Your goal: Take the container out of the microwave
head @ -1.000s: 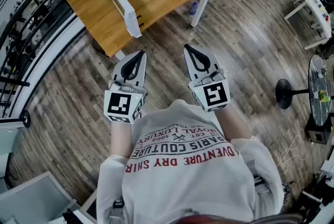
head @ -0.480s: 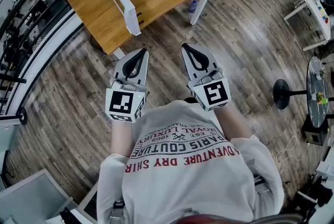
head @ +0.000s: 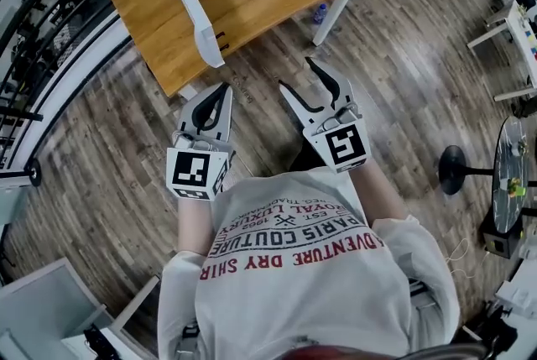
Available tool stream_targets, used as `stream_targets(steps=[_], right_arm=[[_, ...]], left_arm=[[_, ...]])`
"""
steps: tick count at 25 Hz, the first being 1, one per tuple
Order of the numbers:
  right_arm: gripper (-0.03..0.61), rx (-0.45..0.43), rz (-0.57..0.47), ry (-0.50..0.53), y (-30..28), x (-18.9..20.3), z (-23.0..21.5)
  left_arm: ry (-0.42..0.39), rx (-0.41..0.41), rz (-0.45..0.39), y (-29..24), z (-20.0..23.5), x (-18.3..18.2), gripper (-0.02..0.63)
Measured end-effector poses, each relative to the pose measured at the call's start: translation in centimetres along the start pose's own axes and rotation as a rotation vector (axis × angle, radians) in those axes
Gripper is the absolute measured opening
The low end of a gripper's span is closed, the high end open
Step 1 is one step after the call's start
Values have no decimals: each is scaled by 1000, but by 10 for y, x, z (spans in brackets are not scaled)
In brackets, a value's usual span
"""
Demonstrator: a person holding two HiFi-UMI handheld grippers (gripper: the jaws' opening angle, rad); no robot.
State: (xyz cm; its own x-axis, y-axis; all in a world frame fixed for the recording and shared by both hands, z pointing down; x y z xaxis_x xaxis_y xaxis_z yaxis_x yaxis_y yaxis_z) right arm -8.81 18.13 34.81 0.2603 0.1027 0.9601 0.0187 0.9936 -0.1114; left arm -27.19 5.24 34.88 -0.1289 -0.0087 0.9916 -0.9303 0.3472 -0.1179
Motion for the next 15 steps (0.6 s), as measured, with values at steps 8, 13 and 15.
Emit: stream_targets(steps=[8, 13, 15], right_arm=[[255, -260, -11, -152, -44, 47, -109], [254, -364, -19, -107, -81, 61, -192], [253, -395, -15, -101, -96, 68, -221]], left_arm=[[71, -122, -4, -87, -22, -7, 14], [2, -275, 58, -154, -32, -20, 14], [11, -309, 67, -181, -34, -22, 14]])
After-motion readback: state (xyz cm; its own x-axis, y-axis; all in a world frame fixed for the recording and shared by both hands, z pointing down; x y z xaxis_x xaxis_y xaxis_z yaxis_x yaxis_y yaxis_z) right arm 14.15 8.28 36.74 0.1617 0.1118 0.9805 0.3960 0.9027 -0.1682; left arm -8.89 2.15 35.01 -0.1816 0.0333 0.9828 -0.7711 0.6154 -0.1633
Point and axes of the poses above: the fingertips, and each gripper's own axes: y backward along the fingers, z to its left, x out of its underside, the point moved 10 cm from there along y, backward along the fingers, and after that the axes turned 3 degrees about -x, right-handed, at the moved point
